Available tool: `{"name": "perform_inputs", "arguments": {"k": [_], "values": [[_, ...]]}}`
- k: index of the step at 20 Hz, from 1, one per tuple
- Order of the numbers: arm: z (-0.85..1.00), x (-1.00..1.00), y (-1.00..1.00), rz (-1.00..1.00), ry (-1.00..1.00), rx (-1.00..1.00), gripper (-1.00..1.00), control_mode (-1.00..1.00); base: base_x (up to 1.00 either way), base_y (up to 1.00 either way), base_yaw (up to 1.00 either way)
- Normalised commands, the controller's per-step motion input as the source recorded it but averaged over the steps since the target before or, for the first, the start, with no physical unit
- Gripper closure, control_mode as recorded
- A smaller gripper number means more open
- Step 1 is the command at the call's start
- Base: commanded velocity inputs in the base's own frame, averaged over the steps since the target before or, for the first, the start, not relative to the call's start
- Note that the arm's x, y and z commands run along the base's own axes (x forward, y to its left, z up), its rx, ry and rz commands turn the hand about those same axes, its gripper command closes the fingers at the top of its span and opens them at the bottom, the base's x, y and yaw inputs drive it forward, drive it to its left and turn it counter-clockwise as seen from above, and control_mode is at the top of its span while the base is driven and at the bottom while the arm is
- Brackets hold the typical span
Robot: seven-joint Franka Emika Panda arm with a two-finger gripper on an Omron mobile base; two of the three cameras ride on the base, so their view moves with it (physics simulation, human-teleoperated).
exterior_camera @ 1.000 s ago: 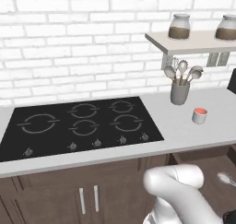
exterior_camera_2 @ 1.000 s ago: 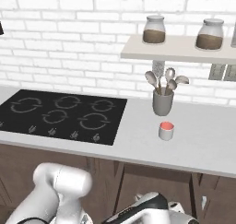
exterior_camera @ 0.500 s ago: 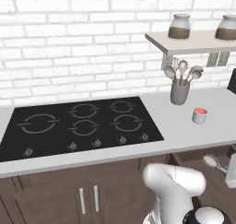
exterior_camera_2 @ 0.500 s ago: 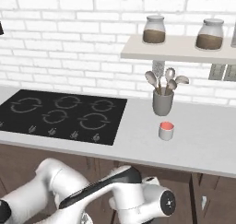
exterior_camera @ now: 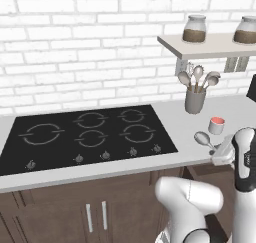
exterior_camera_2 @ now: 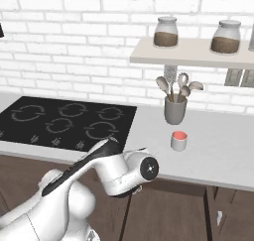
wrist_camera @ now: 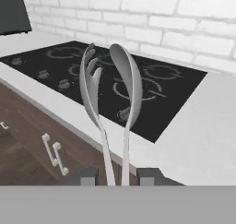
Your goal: Pick the tongs from the drawer and place it on the counter.
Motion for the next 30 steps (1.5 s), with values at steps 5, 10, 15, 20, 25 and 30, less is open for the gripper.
{"name": "perform_inputs", "arguments": {"k": [5, 10, 15, 20, 25, 30], "values": [[0.39, 0.93, 0.0, 0.0, 0.23, 0.0, 1.0, -1.0, 0.0, 0.0, 0.0], [-0.15, 0.68, 0.16, 0.0, 0.05, -0.01, 1.0, -1.0, 0.0, 0.0, 0.0], [-0.39, 0.61, 0.04, -0.01, 0.0, 0.0, 1.0, -1.0, 0.0, 0.0, 0.0], [-0.43, 0.63, -0.01, -0.02, 0.04, 0.0, 1.0, -1.0, 0.0, 0.0, 0.0], [-0.34, 0.38, -0.13, -0.04, 0.09, 0.0, 1.0, -1.0, 0.0, 0.0, 0.0], [-0.44, 0.31, -0.2, -0.04, 0.06, 0.0, 1.0, -1.0, 0.0, 0.0, 0.0]]}}
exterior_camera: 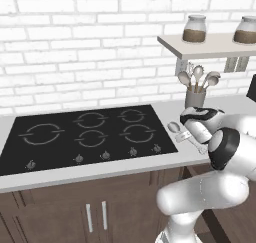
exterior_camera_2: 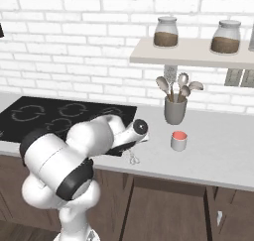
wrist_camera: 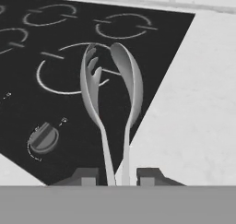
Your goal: Pick the tongs from the drawer and place it on the counter.
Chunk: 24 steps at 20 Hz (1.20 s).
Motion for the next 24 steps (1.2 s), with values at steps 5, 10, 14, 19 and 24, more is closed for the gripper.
{"name": "perform_inputs", "arguments": {"k": [5, 10, 14, 19, 24], "values": [[-0.48, 0.43, -0.2, -0.04, 0.01, 0.0, 1.0, -1.0, 0.0, 0.0, 0.0], [-0.44, 0.59, 0.0, -0.04, 0.0, 0.0, 1.0, -1.0, 0.0, 0.0, 0.0], [-0.32, 0.53, 0.0, -0.02, 0.0, 0.0, -1.0, -1.0, 0.0, 0.0, 0.0], [-0.01, 0.05, -0.17, 0.0, 0.0, 0.03, -1.0, -1.0, 0.0, 0.0, 0.0], [0.51, -0.14, -0.05, -0.01, -0.07, 0.01, -1.0, -1.0, 0.0, 0.0, 0.0]]}}
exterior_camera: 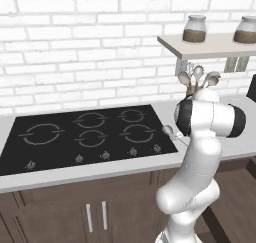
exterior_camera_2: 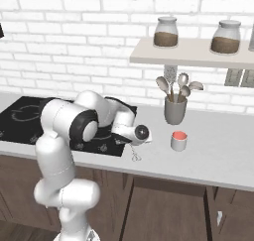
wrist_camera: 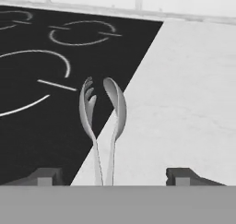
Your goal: Pick the tongs from the drawer and place it on the counter.
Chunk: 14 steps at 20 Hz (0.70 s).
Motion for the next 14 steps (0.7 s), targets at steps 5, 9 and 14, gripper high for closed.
{"name": "perform_inputs", "arguments": {"k": [5, 9, 14], "values": [[1.0, -0.49, 0.0, -0.02, -0.16, 0.0, -1.0, -1.0, 0.0, 0.0, 0.0], [1.0, -0.68, 0.0, -0.02, -0.1, -0.01, -1.0, -1.0, 0.0, 0.0, 0.0], [1.0, -0.74, 0.11, 0.0, -0.09, -0.02, -1.0, -1.0, 0.0, 0.0, 0.0]]}}
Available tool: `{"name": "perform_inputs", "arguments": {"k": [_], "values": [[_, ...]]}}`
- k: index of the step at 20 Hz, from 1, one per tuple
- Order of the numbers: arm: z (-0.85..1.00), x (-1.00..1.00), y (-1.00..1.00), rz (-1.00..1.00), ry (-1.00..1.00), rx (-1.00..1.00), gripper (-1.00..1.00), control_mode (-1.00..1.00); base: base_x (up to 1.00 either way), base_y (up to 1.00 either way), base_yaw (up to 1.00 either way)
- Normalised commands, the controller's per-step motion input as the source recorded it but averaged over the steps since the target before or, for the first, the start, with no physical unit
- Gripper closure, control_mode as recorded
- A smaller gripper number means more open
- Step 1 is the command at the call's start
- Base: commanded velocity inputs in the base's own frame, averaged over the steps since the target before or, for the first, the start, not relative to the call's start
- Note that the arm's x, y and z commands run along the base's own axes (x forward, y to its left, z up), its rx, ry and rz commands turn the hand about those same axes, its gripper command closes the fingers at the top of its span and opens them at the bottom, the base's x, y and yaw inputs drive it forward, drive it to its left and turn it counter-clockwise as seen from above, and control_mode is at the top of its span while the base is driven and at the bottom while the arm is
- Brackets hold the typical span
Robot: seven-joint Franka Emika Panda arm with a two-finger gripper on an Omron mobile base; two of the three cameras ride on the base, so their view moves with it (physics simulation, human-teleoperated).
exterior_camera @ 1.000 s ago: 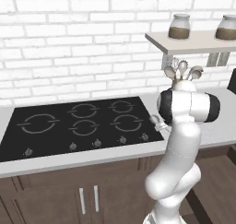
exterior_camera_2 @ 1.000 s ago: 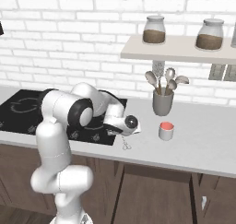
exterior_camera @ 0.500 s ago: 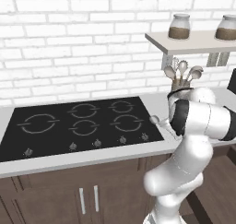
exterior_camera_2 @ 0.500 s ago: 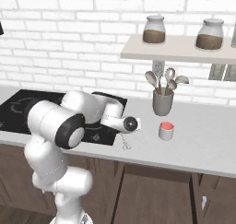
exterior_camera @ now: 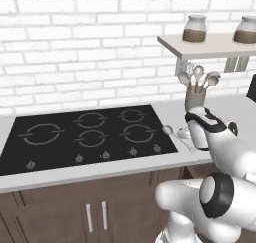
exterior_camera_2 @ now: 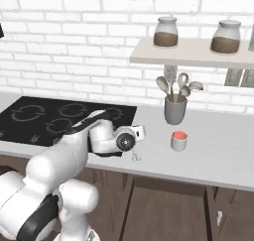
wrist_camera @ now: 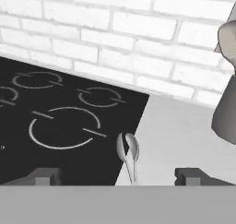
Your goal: Pick the tongs from the drawer and place it on the counter.
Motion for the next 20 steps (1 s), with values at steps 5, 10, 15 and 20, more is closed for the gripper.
{"name": "perform_inputs", "arguments": {"k": [5, 10, 15, 20], "values": [[1.0, -0.81, 0.48, 0.0, -0.01, -0.04, -1.0, -1.0, 0.0, 0.0, 0.0], [1.0, -0.39, 0.9, 0.0, 0.0, -0.01, -1.0, -1.0, 0.0, 0.0, 0.0], [1.0, -0.29, 0.98, 0.0, 0.0, 0.0, -1.0, -1.0, 0.0, 0.0, 0.0], [0.84, -0.01, 0.68, 0.0, 0.01, 0.0, -1.0, -1.0, 0.0, 0.0, 0.0]]}}
